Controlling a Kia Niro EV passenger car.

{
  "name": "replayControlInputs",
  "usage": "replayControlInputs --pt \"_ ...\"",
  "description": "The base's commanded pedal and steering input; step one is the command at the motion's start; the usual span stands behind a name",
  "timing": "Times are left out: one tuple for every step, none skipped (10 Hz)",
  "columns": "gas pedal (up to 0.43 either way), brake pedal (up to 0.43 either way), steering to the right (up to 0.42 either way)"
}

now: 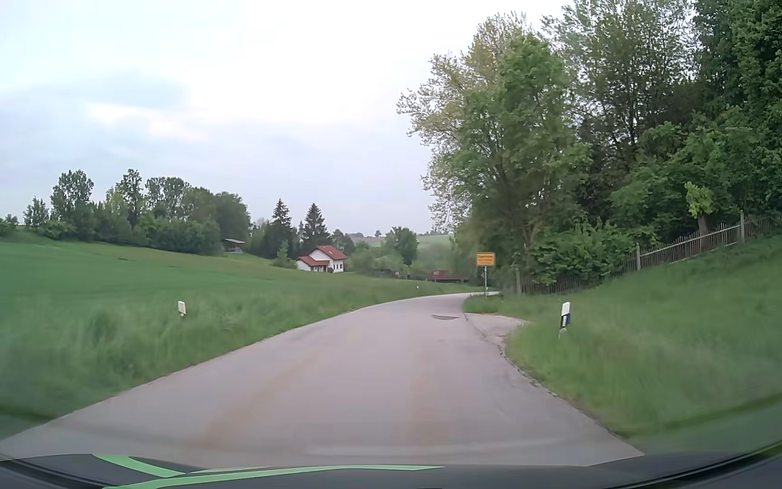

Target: Follow the waypoints while adhering to traffic rules and regulations

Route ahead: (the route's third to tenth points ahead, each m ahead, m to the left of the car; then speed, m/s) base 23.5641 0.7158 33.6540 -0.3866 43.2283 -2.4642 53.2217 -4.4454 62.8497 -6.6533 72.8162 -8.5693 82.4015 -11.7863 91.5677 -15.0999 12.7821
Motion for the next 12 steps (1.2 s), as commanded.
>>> replayControlInputs --pt "0.000 0.000 0.018" --pt "0.000 0.000 0.018" --pt "0.000 0.000 0.017" --pt "0.000 0.000 0.015" --pt "0.000 0.000 0.015" --pt "0.000 0.000 0.015" --pt "0.000 0.000 0.015" --pt "0.000 0.000 0.016" --pt "0.000 0.000 0.018" --pt "0.000 0.006 0.018" --pt "0.000 0.061 0.019" --pt "0.000 0.104 0.019"
